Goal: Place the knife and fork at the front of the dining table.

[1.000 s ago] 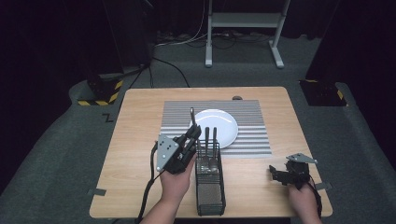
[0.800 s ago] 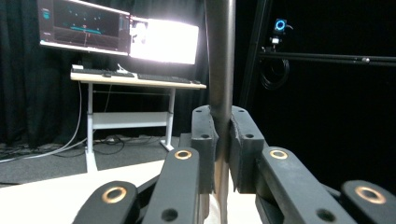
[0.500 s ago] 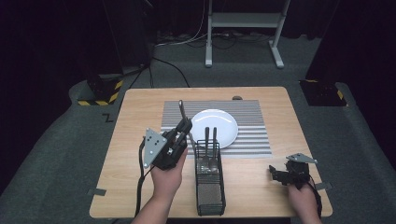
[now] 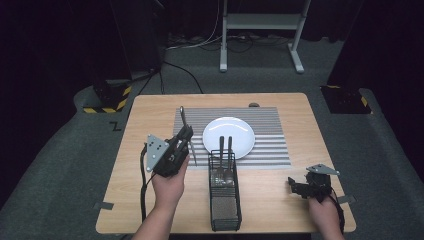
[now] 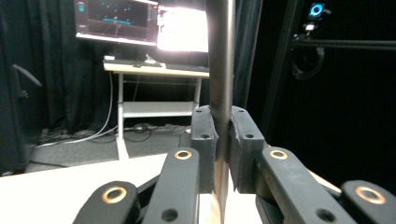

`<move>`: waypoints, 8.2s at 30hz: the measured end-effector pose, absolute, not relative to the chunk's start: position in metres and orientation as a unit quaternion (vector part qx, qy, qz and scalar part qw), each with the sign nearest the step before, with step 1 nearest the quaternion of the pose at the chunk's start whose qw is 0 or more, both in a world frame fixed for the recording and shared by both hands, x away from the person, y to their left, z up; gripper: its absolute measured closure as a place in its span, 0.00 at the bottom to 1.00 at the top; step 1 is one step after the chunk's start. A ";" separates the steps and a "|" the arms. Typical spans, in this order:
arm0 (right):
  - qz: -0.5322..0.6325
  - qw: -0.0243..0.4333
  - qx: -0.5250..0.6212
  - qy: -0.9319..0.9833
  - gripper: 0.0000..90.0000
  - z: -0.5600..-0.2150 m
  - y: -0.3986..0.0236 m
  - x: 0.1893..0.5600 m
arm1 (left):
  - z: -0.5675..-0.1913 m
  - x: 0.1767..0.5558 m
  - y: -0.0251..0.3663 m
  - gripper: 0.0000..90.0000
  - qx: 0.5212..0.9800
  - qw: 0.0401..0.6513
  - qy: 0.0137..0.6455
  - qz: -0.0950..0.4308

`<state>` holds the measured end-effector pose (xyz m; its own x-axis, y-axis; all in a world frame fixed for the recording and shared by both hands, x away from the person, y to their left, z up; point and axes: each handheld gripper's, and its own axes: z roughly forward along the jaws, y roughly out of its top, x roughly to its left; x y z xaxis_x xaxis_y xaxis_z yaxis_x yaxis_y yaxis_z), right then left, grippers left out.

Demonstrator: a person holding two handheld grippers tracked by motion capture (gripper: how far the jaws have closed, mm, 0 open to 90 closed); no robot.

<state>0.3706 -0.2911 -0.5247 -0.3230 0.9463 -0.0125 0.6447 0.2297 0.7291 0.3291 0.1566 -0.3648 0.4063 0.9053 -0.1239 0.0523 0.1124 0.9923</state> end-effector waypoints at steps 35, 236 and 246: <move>0.319 0.236 0.532 0.748 0.11 -0.525 -0.291 0.371 | -0.421 0.400 0.166 0.91 0.602 0.539 0.470 0.354; 0.404 0.323 0.452 0.727 0.15 -0.495 -0.264 0.346 | -0.530 0.337 0.248 0.10 0.709 0.307 0.584 0.249; 0.452 0.333 0.436 0.703 0.12 -0.472 -0.240 0.343 | -0.530 0.340 0.248 0.03 0.723 0.303 0.573 0.239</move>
<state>0.3426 -0.2398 -0.4715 -0.3972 0.9147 -0.0742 0.3123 0.2107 0.9263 0.3404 0.2479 -0.5301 0.2284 0.9736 -0.0024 0.6834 -0.1586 0.7126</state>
